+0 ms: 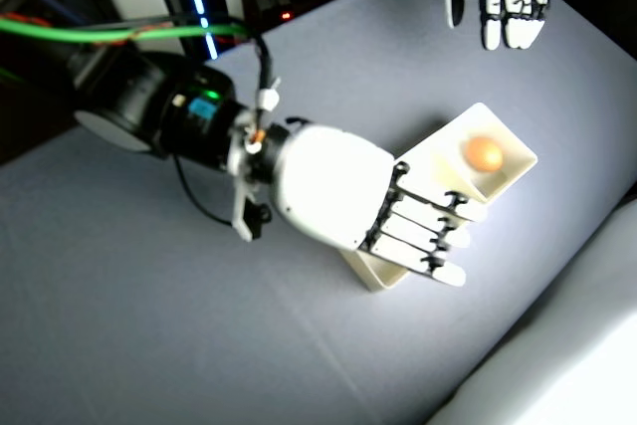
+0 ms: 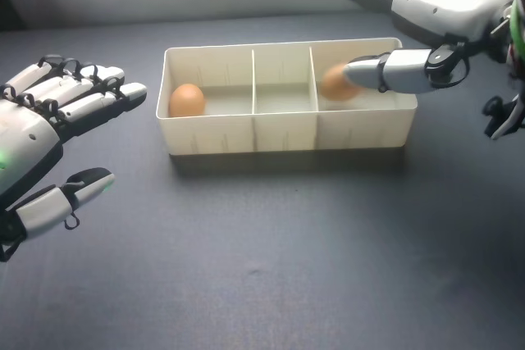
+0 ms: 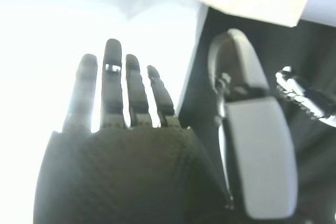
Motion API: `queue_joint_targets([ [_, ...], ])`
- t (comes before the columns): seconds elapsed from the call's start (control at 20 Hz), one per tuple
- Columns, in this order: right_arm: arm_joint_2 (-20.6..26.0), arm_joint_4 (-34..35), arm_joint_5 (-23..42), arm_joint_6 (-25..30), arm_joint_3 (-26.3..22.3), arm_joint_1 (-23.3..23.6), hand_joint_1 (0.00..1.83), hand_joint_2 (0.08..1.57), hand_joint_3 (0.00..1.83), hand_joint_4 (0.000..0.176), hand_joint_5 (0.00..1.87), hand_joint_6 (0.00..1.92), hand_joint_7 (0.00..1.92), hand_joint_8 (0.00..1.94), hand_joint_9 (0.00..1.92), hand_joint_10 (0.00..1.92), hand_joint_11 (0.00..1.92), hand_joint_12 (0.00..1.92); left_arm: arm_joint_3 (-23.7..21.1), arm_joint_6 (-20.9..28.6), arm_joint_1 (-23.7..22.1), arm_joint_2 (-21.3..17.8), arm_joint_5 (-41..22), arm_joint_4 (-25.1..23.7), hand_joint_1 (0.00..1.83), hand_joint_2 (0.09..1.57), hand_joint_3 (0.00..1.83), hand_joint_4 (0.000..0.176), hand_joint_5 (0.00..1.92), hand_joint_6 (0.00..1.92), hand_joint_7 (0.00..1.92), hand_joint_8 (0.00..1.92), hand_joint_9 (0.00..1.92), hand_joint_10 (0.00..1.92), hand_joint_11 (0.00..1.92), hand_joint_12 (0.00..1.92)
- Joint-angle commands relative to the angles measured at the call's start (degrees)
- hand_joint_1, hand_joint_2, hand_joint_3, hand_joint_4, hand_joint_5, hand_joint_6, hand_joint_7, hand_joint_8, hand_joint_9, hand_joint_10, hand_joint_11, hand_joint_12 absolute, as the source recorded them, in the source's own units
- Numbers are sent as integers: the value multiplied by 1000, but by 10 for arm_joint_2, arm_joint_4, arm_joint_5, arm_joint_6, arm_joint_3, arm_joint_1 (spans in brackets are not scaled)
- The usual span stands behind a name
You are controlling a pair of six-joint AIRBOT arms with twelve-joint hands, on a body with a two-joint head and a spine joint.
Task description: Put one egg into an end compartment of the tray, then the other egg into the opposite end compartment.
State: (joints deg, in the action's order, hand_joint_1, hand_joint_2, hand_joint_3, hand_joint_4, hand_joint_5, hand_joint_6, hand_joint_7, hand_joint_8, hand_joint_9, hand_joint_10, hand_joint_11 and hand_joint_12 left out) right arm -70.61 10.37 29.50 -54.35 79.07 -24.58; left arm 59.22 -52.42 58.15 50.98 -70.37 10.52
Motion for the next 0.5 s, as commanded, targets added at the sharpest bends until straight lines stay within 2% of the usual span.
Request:
queue_joint_targets([
  [0.0,8,-3,88,0,-8,5,290,1225,9,51,0,0,0,0,0,0,0,1,-1,1,-1,1,-80,4,721,1365,0,26,253,1,194,2,198,6,0,974],
  [0.05,19,-3,108,0,-22,5,290,1225,9,51,0,0,0,0,0,0,0,1,-1,1,-1,1,-83,5,721,1365,0,26,253,1,194,2,198,6,0,974],
  [0.1,32,-4,128,0,-37,5,242,1237,14,54,0,0,0,0,0,0,0,0,-3,1,0,1,-88,7,751,1359,0,11,254,2,204,3,210,9,0,1023],
  [0.15,53,-6,156,0,-60,-1,148,1265,24,78,0,0,0,0,0,0,0,0,-5,1,3,1,-97,11,710,1363,1,13,245,1,215,5,225,15,0,1044],
  [0.2,68,-10,180,0,-77,-7,85,1272,23,56,0,0,0,0,0,0,0,0,-7,1,7,0,-106,15,695,1365,2,3,237,0,214,4,224,14,0,1050],
  [0.25,83,-17,203,0,-97,-14,87,1288,25,31,0,0,0,0,0,0,43,22,-10,1,13,-1,-117,20,681,1370,3,0,219,1,205,0,211,8,0,1027],
  [0.3,95,-26,222,0,-113,-21,60,1287,20,45,0,0,0,0,0,0,8,4,-12,1,18,-2,-128,24,656,1371,2,0,174,0,167,0,170,1,0,938],
  [0.35,105,-35,241,0,-126,-28,81,1291,18,54,0,0,0,0,0,0,4,2,-15,1,25,-3,-141,30,622,1377,2,20,106,0,116,0,109,3,0,740],
  [0.4,117,-44,268,0,-144,-40,38,1317,24,73,0,0,0,0,0,0,0,0,-19,1,33,-5,-157,38,592,1380,2,23,26,6,42,5,25,7,0,386],
  [0.45,126,-47,288,0,-156,-51,38,1317,24,73,0,0,0,0,0,0,0,0,-21,1,38,-5,-169,43,592,1380,2,23,26,6,42,5,25,7,0,386],
])
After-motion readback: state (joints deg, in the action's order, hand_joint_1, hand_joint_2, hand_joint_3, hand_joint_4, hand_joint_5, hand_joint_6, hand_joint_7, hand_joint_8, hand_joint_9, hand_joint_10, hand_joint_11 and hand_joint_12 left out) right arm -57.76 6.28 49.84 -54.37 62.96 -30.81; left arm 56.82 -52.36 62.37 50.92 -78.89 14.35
